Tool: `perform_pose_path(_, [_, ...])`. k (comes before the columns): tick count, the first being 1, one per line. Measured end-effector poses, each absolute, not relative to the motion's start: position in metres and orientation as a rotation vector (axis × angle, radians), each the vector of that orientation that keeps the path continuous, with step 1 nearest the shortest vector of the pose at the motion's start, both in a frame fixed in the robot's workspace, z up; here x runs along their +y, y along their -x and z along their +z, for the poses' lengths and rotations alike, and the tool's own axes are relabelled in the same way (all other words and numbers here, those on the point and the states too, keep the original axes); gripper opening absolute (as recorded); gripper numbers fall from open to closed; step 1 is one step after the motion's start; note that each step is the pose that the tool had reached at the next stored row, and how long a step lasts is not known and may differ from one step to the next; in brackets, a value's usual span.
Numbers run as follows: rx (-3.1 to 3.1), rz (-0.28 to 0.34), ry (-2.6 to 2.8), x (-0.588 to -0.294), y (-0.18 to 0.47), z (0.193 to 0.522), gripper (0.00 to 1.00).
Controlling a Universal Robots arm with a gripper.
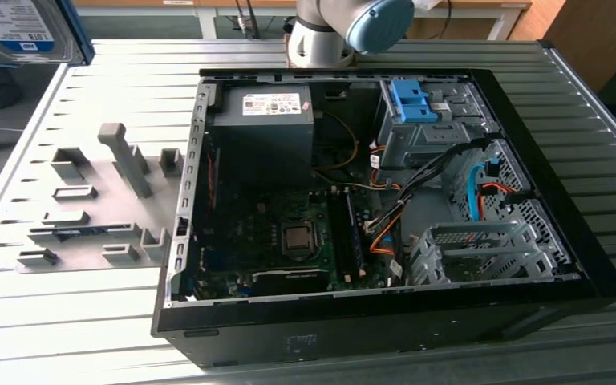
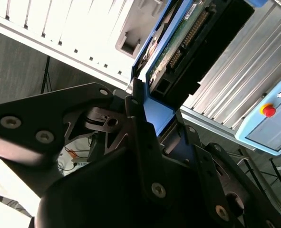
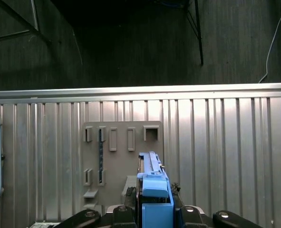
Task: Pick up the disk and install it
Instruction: 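Pick up the disk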
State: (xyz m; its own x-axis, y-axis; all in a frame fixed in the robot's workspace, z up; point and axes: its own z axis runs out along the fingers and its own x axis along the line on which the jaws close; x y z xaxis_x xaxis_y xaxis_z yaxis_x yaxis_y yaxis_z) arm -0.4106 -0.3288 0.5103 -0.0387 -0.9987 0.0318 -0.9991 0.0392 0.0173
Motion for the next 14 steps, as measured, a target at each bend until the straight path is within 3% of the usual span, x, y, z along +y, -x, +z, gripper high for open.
perform_pose_path(14, [-2.238, 0.013, -2.153, -0.343, 0.396, 0.51, 0.36])
